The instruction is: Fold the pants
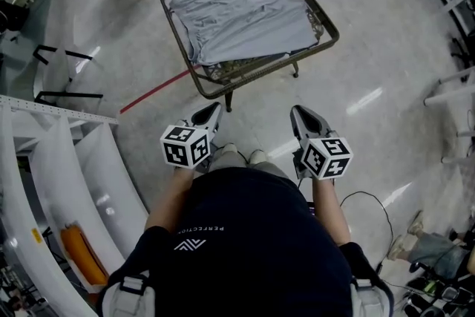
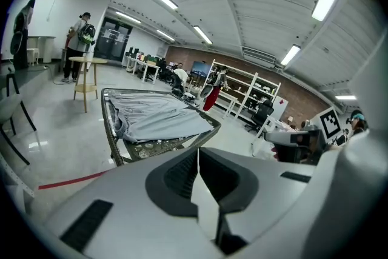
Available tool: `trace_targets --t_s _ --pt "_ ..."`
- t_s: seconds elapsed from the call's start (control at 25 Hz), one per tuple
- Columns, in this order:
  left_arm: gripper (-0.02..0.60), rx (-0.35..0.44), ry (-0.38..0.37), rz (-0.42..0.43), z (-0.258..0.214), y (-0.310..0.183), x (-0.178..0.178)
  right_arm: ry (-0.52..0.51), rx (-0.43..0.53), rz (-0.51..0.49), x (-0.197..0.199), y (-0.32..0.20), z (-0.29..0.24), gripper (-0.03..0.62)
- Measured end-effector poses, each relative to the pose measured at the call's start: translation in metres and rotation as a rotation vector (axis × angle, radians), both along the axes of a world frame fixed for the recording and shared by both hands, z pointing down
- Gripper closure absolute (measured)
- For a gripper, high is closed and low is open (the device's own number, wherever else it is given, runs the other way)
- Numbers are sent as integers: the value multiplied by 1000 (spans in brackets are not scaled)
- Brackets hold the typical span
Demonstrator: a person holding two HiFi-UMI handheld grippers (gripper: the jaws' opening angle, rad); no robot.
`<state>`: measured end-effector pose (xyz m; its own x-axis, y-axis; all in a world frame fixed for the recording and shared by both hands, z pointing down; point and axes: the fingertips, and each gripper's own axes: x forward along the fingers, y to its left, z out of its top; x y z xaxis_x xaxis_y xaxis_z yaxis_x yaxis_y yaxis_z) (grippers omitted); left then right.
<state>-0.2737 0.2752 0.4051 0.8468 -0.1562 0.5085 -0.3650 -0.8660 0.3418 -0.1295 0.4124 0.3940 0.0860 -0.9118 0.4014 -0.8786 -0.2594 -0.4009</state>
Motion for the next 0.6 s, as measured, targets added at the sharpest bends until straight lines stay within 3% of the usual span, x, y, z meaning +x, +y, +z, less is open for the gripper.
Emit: trace_targets --t_s 0.6 --pt "572 -22 -71 -19 26 -3 -2 -1 -45 -76 24 -8 30 554"
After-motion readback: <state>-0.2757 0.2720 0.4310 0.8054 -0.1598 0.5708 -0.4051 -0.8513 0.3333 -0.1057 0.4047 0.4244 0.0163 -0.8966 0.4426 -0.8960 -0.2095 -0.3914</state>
